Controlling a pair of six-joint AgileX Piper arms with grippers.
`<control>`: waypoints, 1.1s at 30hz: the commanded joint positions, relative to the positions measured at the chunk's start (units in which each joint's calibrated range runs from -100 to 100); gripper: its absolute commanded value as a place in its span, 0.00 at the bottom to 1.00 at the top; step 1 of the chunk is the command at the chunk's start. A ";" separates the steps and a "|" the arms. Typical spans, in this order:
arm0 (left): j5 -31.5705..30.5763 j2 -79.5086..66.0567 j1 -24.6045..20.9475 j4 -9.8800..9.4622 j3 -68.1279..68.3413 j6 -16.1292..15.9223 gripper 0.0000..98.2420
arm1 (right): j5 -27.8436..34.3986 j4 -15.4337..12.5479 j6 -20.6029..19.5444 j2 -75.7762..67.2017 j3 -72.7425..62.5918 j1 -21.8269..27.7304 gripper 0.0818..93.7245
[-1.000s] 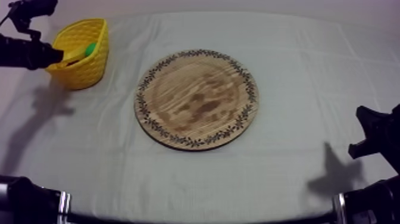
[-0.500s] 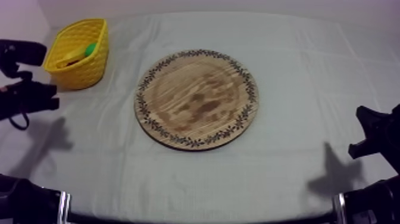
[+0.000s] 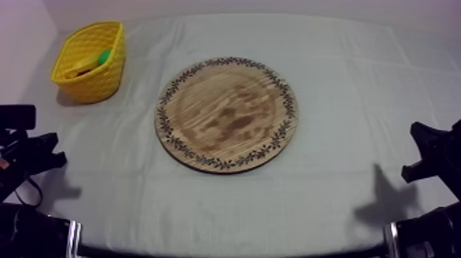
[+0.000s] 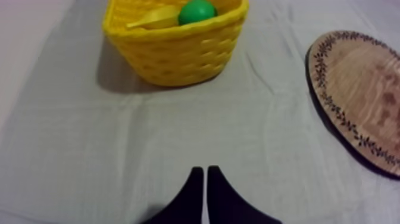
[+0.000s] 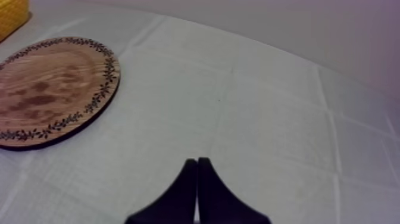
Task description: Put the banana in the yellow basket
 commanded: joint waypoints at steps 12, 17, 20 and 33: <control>9.31 -17.40 -1.47 -10.42 -0.42 8.43 0.00 | 0.02 -0.01 0.16 0.00 -0.05 0.00 0.00; 11.11 -21.49 -1.43 -11.86 -0.71 9.64 0.00 | 0.02 -0.01 0.15 0.00 -0.05 0.00 0.00; 11.31 -23.33 -1.08 -12.49 -0.69 10.83 0.00 | 0.02 -0.01 0.15 0.00 -0.05 0.00 0.00; 11.40 -24.29 0.45 -12.96 -0.66 11.91 0.00 | 0.02 -0.01 0.15 0.00 -0.05 0.00 0.00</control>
